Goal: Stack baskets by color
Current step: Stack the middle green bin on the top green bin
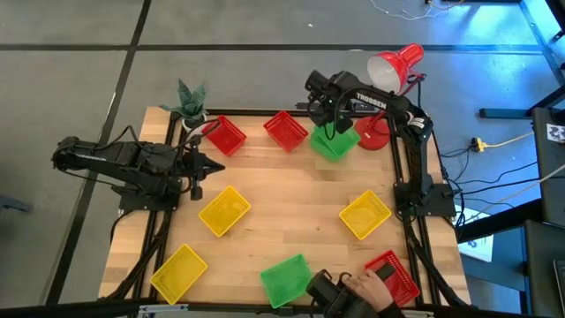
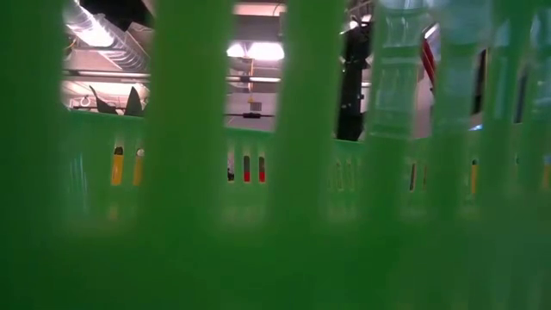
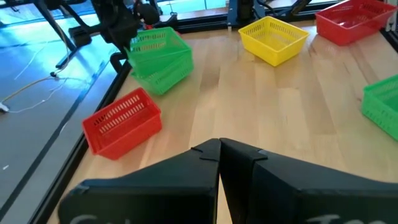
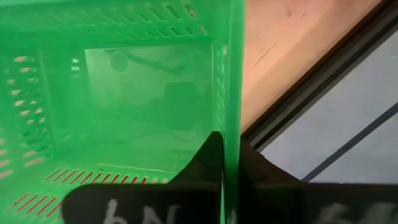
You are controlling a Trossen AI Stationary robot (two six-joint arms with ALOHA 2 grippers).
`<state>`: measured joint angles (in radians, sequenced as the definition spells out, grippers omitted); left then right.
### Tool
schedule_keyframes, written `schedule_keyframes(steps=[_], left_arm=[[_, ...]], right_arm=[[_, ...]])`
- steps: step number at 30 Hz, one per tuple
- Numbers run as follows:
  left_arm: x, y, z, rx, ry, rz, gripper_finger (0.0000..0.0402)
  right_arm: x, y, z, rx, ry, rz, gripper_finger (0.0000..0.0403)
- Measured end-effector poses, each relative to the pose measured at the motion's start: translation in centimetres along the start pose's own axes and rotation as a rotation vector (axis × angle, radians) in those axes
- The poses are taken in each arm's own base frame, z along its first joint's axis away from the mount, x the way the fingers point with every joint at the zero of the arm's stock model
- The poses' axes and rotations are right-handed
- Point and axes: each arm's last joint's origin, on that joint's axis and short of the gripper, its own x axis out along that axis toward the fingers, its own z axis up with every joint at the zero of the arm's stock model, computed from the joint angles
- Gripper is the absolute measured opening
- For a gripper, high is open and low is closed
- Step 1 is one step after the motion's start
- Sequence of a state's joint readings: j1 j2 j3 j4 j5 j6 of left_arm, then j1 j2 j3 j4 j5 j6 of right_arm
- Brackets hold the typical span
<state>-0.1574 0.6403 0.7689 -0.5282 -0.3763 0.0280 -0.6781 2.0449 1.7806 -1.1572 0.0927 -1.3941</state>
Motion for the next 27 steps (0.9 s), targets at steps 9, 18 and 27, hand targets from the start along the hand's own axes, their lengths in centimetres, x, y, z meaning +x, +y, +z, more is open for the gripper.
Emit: schedule_keyframes(steps=[9,18,27], left_arm=[[0.0,0.0,0.0,0.001,0.0,0.001,0.0],[0.0,0.0,0.0,0.001,0.001,0.002,0.0],[0.0,0.0,0.0,0.001,0.001,0.001,0.0]], right_arm=[[0.5,0.1,0.0,0.037,0.017,-0.007,0.0034],[-0.5,0.0,1.3,0.069,0.065,-0.038,0.0048],[-1.2,0.1,2.1,0.054,0.029,-0.038,0.001]])
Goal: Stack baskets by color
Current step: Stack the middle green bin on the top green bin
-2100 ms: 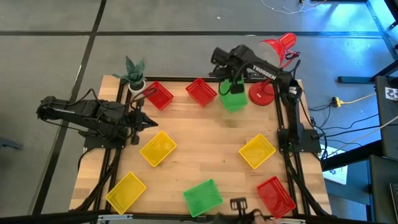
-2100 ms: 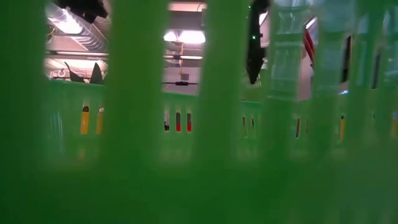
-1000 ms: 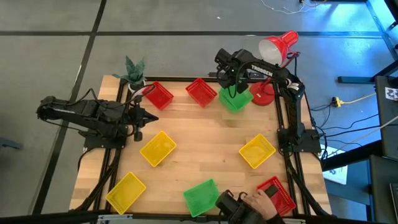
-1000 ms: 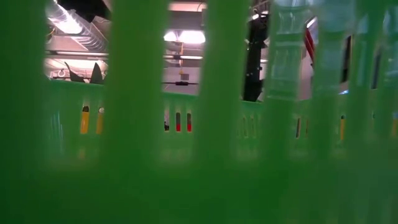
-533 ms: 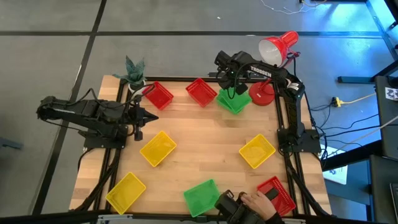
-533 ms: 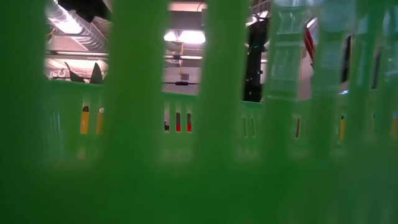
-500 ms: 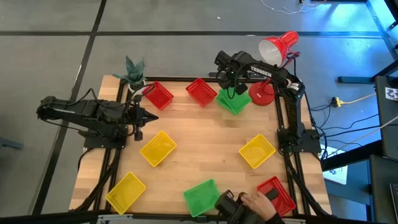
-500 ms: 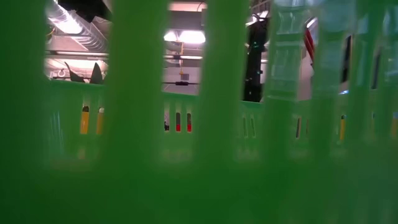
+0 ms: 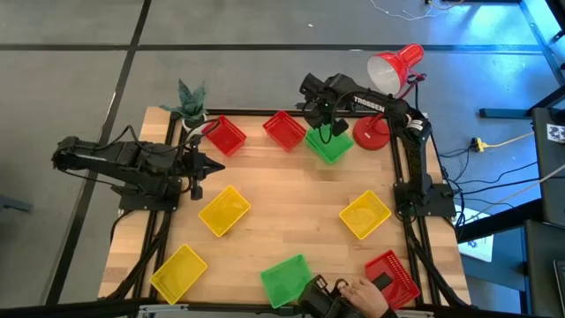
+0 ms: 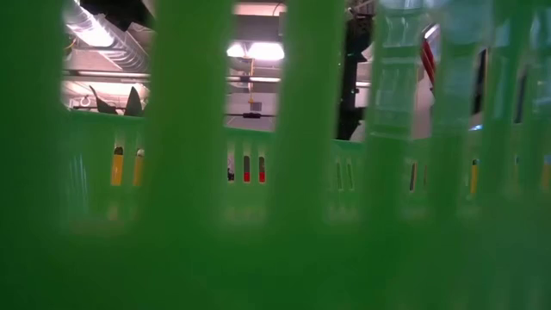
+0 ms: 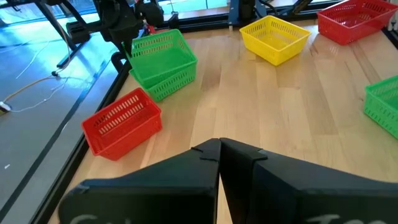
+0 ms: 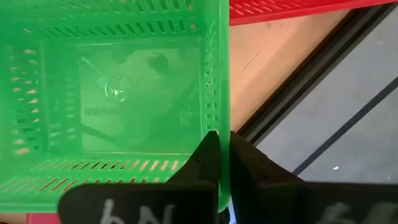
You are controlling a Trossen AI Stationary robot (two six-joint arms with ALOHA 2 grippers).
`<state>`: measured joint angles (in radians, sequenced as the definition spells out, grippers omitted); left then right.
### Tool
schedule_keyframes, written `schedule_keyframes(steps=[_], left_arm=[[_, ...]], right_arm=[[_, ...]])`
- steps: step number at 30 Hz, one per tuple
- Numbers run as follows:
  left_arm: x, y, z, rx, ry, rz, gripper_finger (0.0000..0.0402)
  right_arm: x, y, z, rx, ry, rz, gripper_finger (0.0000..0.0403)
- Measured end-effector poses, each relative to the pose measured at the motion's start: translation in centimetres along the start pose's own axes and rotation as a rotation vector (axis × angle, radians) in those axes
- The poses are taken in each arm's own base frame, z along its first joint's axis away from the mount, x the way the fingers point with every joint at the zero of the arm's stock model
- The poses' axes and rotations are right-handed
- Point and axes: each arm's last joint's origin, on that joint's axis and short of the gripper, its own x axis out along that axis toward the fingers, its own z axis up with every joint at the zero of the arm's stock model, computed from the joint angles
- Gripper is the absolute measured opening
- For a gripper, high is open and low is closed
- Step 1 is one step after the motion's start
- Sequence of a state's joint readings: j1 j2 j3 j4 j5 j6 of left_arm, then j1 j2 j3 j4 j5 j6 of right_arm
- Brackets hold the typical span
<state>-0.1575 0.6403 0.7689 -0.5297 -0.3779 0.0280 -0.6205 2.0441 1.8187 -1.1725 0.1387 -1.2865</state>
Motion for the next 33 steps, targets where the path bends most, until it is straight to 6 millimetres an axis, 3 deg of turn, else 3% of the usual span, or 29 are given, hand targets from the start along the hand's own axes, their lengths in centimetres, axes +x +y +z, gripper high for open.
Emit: schedule_keyframes(steps=[13,23,33], left_arm=[[0.0,0.0,0.0,0.0,0.0,0.0,0.0],[0.0,0.0,0.0,-0.001,0.0,0.0,0.0],[0.0,0.0,0.0,-0.003,-0.001,0.0,0.0]], right_arm=[[-0.4,0.4,0.3,-0.019,0.004,0.024,0.0007],[-4.5,-0.4,0.3,-0.006,-0.145,0.014,0.0006],[-3.8,-0.2,-0.6,-0.033,-0.217,0.077,0.0006]])
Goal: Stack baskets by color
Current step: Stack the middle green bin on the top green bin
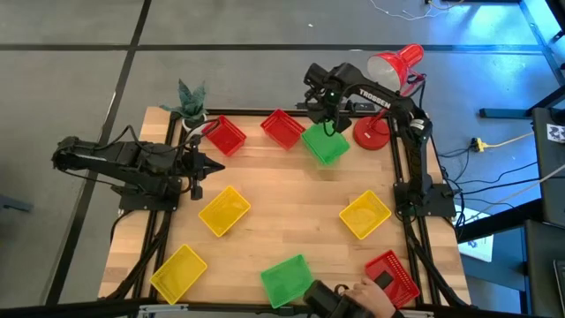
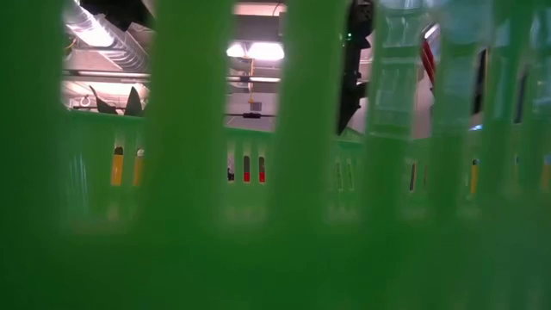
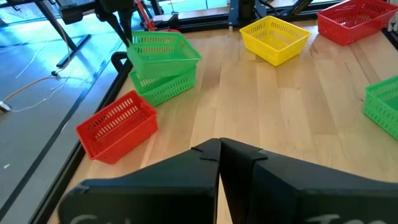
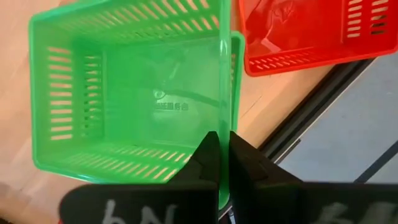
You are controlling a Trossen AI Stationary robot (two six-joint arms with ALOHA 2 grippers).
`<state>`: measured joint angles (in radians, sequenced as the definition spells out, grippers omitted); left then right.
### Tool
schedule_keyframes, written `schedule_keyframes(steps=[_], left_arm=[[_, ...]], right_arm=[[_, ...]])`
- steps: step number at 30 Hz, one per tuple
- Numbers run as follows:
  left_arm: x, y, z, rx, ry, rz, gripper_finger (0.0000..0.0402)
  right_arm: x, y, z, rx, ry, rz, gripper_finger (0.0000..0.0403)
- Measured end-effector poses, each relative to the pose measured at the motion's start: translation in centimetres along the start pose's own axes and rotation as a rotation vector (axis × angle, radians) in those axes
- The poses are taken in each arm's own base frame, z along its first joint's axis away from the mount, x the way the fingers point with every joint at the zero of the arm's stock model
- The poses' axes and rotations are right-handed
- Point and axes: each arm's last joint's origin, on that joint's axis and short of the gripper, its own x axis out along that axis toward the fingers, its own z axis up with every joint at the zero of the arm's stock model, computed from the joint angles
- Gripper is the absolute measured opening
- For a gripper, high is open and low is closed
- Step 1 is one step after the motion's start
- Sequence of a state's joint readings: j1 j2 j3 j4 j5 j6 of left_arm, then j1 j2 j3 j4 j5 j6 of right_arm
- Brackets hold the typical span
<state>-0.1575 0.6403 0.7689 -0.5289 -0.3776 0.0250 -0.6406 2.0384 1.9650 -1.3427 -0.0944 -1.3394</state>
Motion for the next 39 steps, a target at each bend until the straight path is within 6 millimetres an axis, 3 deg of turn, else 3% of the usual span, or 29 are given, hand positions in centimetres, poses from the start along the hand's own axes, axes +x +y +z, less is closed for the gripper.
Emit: schedule_keyframes(steps=[11,20,28,36,39], left_arm=[[0.0,0.0,0.1,-0.002,-0.007,0.0,0.0],[0.0,0.0,0.1,-0.002,-0.007,0.0,0.0],[0.0,0.0,0.1,-0.002,-0.007,0.0,0.0],[0.0,0.0,0.1,-0.002,-0.007,0.0,0.0],[0.0,0.0,0.1,-0.002,-0.007,0.0,0.0]], right_arm=[[0.2,-0.6,0.2,0.096,-0.031,-0.059,0.0077],[0.2,-0.5,0.3,0.106,-0.032,-0.044,0.0084],[-0.1,-2.2,1.2,0.106,-0.241,-0.188,0.0085],[4.6,-3.1,0.8,0.136,-0.17,-0.063,0.0086],[5.2,-2.9,0.8,0.135,-0.107,-0.047,0.0086]])
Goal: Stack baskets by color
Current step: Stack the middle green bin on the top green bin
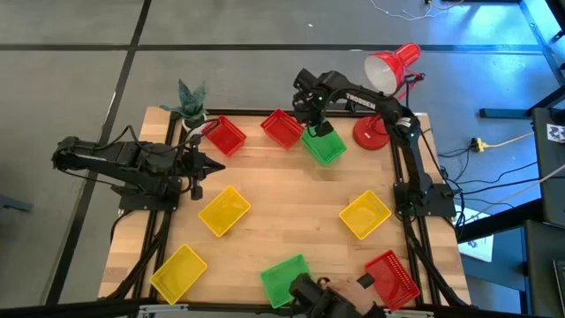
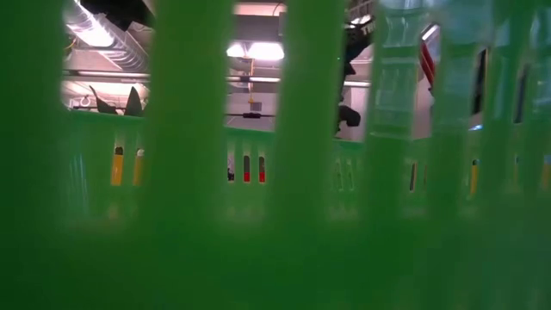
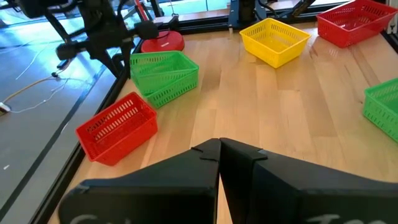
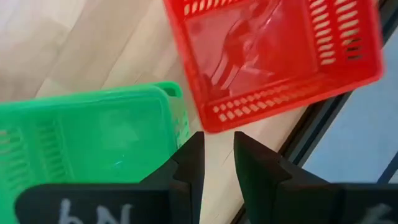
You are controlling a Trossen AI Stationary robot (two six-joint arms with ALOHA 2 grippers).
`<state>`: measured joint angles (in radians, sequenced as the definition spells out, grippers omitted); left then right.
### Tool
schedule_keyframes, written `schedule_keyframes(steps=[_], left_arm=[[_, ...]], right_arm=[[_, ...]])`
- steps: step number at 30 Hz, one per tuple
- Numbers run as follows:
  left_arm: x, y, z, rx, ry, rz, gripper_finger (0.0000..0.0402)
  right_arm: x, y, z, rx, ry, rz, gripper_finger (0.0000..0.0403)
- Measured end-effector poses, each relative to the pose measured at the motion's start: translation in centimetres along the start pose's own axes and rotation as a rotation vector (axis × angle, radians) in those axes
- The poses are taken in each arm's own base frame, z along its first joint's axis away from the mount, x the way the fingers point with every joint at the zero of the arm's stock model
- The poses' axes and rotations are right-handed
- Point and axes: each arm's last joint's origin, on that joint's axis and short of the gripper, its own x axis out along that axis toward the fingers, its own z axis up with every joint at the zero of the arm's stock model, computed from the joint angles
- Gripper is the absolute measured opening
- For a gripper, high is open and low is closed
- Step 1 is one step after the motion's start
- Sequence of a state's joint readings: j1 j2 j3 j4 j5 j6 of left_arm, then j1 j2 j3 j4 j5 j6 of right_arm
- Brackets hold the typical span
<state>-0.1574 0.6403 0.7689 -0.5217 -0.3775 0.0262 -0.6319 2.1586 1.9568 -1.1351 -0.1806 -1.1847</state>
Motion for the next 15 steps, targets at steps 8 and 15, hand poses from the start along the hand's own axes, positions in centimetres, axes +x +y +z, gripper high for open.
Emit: schedule_keyframes(steps=[8,15], left_arm=[[0.0,0.0,0.0,0.0,0.0,0.0,0.0],[0.0,0.0,0.0,0.002,0.001,0.0,0.0]], right_arm=[[-1.5,0.7,0.4,0.007,-0.061,0.045,0.0086],[-3.1,1.0,0.8,0.059,-0.068,0.001,0.0086]])
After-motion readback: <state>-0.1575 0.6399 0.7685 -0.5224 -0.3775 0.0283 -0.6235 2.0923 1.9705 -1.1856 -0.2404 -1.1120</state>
